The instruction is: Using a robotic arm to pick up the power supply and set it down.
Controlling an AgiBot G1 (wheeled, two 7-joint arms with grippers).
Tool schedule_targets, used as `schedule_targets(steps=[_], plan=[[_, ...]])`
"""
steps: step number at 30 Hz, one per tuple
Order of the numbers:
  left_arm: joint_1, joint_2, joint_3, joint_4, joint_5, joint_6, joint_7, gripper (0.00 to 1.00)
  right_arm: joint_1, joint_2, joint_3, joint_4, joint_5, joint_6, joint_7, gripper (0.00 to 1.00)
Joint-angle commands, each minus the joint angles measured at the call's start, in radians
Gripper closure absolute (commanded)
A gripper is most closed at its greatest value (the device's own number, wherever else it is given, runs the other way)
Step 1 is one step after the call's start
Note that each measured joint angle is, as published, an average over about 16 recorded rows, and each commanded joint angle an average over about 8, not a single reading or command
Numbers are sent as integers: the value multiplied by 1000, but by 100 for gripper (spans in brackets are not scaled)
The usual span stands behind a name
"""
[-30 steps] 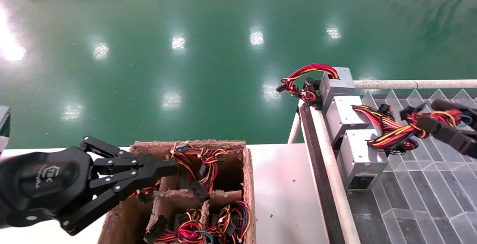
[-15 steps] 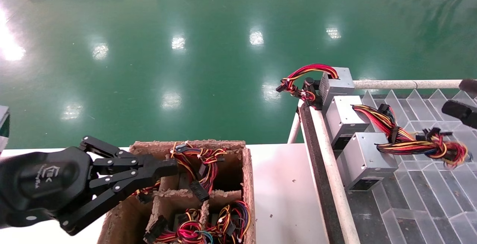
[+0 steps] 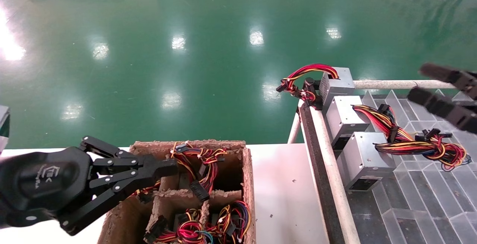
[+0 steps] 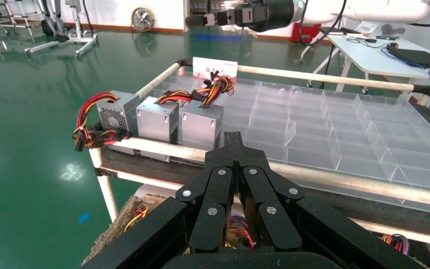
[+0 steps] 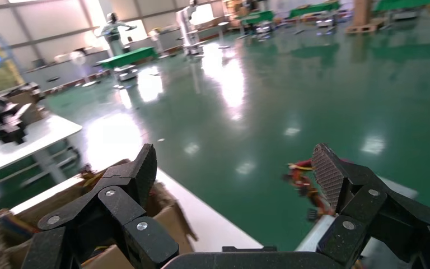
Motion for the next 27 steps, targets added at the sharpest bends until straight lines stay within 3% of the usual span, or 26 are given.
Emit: schedule_targets(steps=[1, 15, 16, 23, 24, 27], plan=[[0, 0, 0, 0, 0, 0, 0, 100, -9, -6, 16, 28, -15, 3, 8, 0], [0, 0, 0, 0, 0, 0, 0, 100, -77, -56, 128, 227, -114, 24, 59, 0], [0, 0, 0, 0, 0, 0, 0, 95, -82, -60, 136, 242, -121, 26, 63, 0], [0, 0, 0, 0, 0, 0, 0, 8, -116, -85, 193, 342, -171, 37, 89, 0], [0, 0, 0, 0, 0, 0, 0, 0, -121, -89, 201, 356, -178, 38, 93, 0], [0, 0, 0, 0, 0, 0, 0, 0, -135, -100, 224, 398, -199, 43, 104, 0]])
